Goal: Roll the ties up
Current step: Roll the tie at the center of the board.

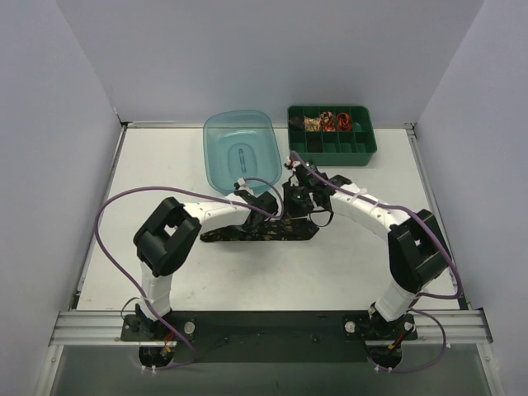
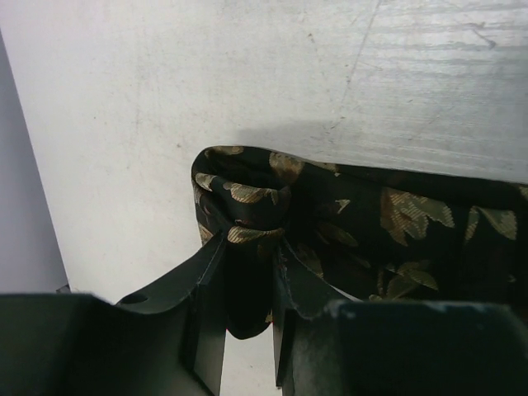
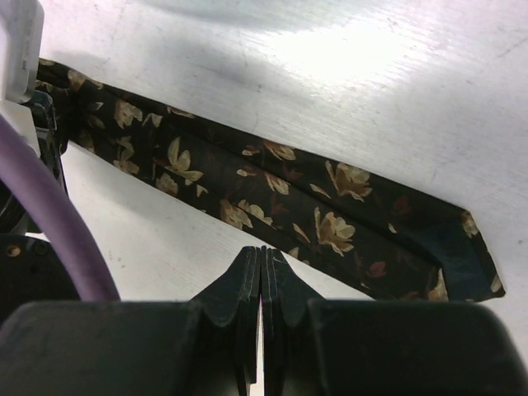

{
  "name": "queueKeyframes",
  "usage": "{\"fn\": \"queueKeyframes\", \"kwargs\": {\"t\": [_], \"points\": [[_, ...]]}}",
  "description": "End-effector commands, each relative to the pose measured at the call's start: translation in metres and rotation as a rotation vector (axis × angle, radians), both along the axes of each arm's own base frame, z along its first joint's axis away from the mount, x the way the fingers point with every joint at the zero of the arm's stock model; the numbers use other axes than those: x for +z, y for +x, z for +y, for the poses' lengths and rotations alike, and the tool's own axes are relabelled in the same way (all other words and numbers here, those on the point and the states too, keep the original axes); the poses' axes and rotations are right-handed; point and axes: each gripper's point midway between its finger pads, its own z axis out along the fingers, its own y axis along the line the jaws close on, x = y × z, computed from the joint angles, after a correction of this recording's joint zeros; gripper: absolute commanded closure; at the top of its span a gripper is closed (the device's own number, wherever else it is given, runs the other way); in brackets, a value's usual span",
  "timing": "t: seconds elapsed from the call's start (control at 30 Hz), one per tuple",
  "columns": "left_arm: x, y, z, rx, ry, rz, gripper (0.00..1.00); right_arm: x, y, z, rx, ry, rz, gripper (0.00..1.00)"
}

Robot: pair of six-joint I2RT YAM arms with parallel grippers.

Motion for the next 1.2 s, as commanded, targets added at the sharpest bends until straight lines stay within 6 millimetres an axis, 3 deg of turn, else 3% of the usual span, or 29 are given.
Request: {"fn": "queueKeyframes", "kwargs": {"t": [0.0,0.2,0.53,0.8,1.0,1.17], "points": [[-0.019,0.007,-0.028,0.001,-0.136,-0.010,1.00,0.010,0.001,-0.016,-0.043,-0.019,-0.023,0.99],[-0.041,0.004,-0.042,-0.014,-0.214,0.025,1.00,0.004,0.002,-0.030,-0.079,-0.043,-0.008,0.99],[-0.060,0.001,-0.067,-0.035,-0.374,0.052,1.00,-0.005,0.004,-0.039,-0.101,-0.062,0.015,0.99],[-0.057,-0.001,-0.076,-0.053,-0.454,0.037,0.62,-0.007,0.004,-0.038,-0.098,-0.060,0.025,0.99],[-0.051,0.000,-0.080,-0.070,-0.490,0.021,0.47,-0.008,0.004,-0.037,-0.096,-0.061,0.026,0.99],[-0.045,0.000,-0.084,-0.083,-0.522,0.008,0.44,-0.009,0.004,-0.037,-0.095,-0.062,0.030,0.99]]}}
